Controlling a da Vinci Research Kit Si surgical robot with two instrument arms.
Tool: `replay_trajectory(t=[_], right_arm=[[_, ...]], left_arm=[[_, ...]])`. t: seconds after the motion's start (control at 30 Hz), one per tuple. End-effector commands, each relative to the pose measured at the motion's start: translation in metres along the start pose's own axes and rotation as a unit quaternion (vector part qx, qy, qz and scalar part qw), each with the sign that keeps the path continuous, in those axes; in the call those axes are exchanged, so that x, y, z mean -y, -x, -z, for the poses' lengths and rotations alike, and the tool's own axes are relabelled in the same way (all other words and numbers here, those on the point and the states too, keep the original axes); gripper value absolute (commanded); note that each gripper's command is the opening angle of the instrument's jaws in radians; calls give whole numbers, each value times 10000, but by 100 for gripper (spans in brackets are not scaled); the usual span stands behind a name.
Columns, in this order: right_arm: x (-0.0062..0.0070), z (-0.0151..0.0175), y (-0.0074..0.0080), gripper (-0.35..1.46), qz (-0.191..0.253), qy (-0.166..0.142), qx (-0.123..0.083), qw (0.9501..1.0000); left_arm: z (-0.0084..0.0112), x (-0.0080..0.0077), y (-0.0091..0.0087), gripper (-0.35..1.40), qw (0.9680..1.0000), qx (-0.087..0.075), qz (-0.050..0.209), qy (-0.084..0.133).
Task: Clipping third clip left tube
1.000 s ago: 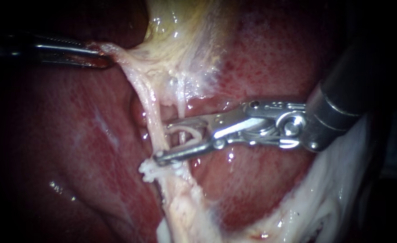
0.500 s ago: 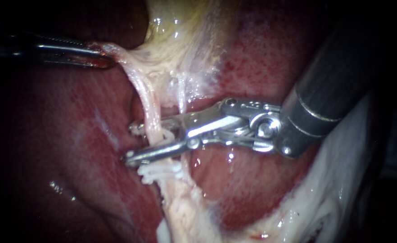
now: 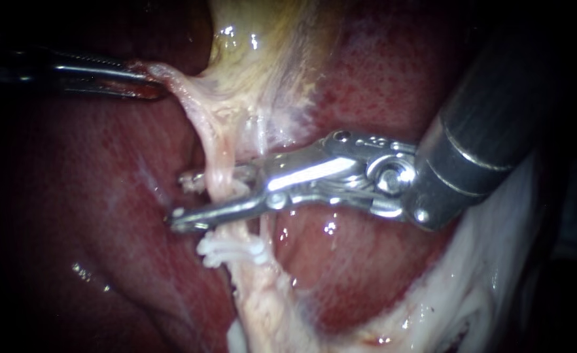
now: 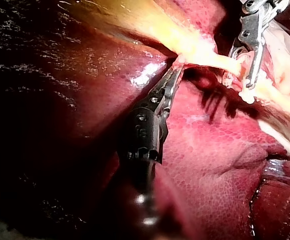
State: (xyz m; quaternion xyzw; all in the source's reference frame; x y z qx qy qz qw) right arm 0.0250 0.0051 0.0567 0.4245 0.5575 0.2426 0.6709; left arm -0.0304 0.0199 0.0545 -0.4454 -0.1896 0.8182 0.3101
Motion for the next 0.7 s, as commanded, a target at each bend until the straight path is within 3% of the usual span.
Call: replay_trajectory(t=[0.03, 0.17, 0.27, 0.7], right_arm=[[0, 1, 0, -8, -65, -3, 3, 10000], [1, 2, 1, -35, -359, -9, 0, 9994], [2, 3, 2, -35, -859, -8, -9, 9963], [2, 1, 6, -33, -924, -45, 19, 9957]], left_arm=[[0, 0, 0, -35, 10000, 0, 1, 2], [0, 0, 0, -35, 10000, 0, 1, 1], [0, 0, 0, -35, 10000, 0, 1, 1], [-1, 2, 0, -35, 10000, 0, 1, 2]])
